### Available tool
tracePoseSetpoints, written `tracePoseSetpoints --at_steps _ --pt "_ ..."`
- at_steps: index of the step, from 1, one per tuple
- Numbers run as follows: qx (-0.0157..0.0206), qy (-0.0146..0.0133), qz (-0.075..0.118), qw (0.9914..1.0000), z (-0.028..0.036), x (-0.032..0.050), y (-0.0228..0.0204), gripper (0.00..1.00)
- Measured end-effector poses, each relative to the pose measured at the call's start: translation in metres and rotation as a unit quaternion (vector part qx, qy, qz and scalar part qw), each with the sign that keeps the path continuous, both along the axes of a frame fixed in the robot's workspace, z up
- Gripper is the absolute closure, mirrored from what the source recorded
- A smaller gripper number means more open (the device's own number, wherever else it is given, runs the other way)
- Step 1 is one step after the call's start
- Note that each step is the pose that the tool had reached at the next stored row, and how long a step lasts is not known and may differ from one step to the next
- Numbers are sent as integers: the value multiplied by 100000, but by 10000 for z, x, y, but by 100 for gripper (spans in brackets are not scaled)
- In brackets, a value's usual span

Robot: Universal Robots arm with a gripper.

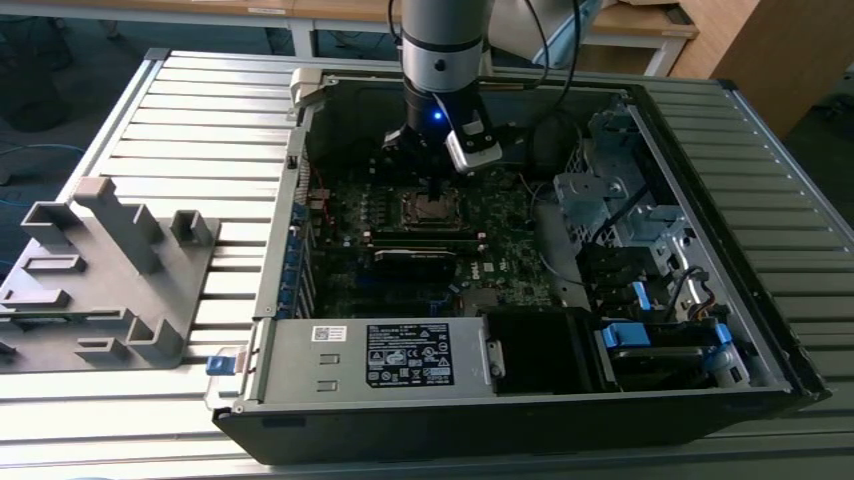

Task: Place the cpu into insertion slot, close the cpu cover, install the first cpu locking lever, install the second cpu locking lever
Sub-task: 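Install the second cpu locking lever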

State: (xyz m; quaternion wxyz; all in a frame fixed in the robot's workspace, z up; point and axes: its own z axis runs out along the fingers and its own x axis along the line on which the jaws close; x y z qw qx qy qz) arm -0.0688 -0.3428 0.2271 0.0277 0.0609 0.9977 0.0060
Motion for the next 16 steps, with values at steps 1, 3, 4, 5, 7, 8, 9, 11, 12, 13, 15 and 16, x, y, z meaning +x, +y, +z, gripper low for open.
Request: tracePoseSetpoints --at_steps 1,3,4,5,7,8,9,11,12,13,15,16 --pt "-4 1 -3 100000 1 0 0 89" --pt "0 -1 -1 100000 1 0 0 89" --pt "-3 2 1 100000 1 0 0 89" --pt "-2 0 0 100000 1 0 0 89" --pt "-2 1 0 100000 2 0 0 89" --pt "-5 1 1 100000 3 0 0 89" --pt "0 0 1 100000 3 0 0 89" --pt "-3 2 -2 100000 3 0 0 89" --pt "-12 9 -1 100000 6 0 0 89" --pt "-24 15 -1 100000 10 0 0 89" --pt "-3 1 -1 100000 23 0 0 89" --pt "-6 4 -4 100000 33 0 0 89"
